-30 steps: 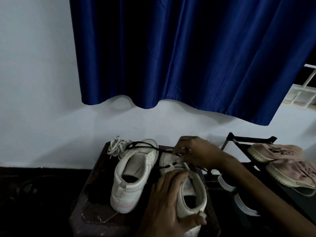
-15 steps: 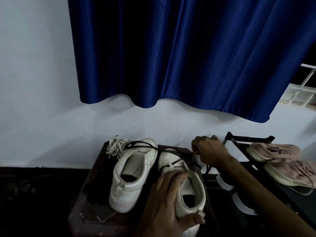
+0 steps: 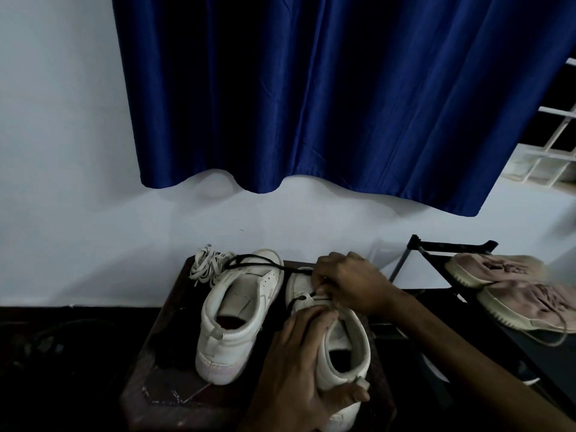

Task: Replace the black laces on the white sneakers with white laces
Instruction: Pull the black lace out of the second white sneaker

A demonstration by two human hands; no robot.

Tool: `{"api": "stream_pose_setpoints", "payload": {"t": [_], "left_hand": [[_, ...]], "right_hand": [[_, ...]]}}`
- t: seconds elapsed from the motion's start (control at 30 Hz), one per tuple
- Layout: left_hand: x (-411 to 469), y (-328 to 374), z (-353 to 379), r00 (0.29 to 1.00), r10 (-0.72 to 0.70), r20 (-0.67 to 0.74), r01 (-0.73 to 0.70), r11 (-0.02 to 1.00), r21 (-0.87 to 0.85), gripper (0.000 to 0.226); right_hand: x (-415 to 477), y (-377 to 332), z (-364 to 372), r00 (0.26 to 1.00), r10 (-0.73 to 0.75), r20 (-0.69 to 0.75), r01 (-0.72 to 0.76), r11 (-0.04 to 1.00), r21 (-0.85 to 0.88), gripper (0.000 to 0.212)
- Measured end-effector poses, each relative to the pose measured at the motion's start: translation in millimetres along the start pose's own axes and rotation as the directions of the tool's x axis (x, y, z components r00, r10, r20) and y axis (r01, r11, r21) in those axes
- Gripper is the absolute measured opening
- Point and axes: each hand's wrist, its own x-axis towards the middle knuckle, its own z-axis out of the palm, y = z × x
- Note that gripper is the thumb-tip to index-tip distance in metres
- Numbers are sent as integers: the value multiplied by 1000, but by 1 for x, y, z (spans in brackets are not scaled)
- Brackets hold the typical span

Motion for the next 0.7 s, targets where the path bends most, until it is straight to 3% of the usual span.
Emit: {"api": "stream_pose_setpoints", "payload": {"t": [0.07, 0.17, 0.23, 0.37, 0.43, 0.63, 0.7], "left_hand": [[0, 0, 0, 1000, 1, 7, -1, 1000, 3, 89], [-1, 2, 0, 1000, -7, 11, 8, 1000, -13, 89], [-1, 3, -1, 1000, -18, 11, 19, 1000, -22, 90], [2, 0, -1, 1000, -10, 22, 11, 1000, -13, 91], [1, -1, 0, 1000, 4, 16, -3, 1000, -13, 91], [1, 1, 0, 1000, 9, 2, -9, 1000, -21, 88], [1, 1, -1, 1000, 11, 3, -11, 1000, -17, 87]], "right_hand": [[-6, 15, 0, 993, 116, -3, -116, 987, -115, 11], [-15, 28, 3, 963, 270, 0, -267, 951, -153, 14], [-13, 24, 2, 969, 246, -9, -246, 966, -82, 13], [2, 7, -5, 998, 56, 42, -66, 945, 319, 25], [4, 2, -4, 998, -5, 65, -19, 937, 349, 21], [2, -4, 0, 998, 70, 6, -70, 989, 129, 8], [-5, 11, 0, 985, 170, -9, -170, 985, 23, 8]]}}
